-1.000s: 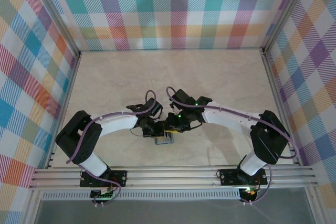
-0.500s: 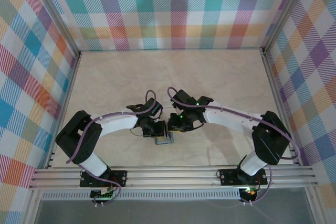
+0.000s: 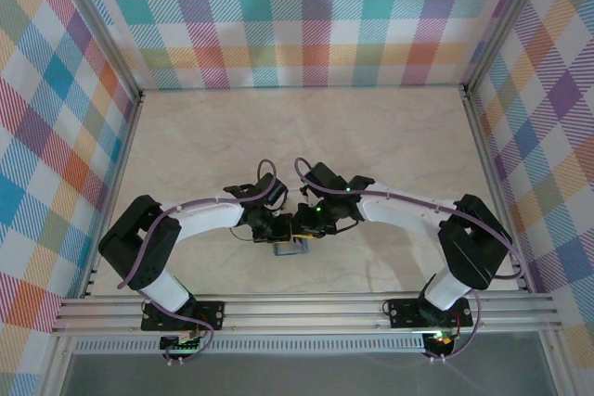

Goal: Take the credit cards out of the card holder

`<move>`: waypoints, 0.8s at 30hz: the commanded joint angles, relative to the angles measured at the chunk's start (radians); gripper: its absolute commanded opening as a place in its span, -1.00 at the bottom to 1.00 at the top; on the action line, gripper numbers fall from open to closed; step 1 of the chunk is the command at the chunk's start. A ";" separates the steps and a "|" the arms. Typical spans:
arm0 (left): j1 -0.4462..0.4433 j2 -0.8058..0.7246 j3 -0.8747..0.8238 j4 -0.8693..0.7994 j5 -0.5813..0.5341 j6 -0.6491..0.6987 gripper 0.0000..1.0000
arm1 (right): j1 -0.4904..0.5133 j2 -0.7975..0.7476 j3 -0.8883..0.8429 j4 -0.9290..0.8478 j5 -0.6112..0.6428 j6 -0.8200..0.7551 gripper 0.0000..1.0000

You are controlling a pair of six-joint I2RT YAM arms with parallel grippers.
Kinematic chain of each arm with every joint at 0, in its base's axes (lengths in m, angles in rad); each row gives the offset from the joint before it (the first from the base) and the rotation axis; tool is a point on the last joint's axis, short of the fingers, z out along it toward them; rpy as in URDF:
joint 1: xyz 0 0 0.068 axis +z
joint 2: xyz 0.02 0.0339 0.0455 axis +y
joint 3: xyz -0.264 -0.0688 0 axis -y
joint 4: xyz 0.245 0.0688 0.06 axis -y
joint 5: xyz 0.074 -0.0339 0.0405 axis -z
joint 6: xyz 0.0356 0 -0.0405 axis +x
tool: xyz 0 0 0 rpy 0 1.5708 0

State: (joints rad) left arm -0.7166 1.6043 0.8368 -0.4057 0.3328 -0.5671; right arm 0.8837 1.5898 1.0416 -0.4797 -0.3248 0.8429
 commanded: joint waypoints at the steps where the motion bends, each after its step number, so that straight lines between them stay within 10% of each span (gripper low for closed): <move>1: 0.007 0.062 -0.039 -0.075 -0.059 0.010 -0.94 | 0.004 -0.009 -0.001 -0.070 0.065 -0.017 -0.46; 24: -0.006 0.067 0.032 -0.097 -0.029 0.025 -0.95 | -0.043 0.005 -0.132 0.169 0.000 -0.027 0.11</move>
State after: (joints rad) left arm -0.7177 1.6264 0.8703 -0.4339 0.3405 -0.5591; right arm 0.8520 1.5875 0.9314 -0.3946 -0.2817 0.8051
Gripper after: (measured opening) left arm 0.048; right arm 0.551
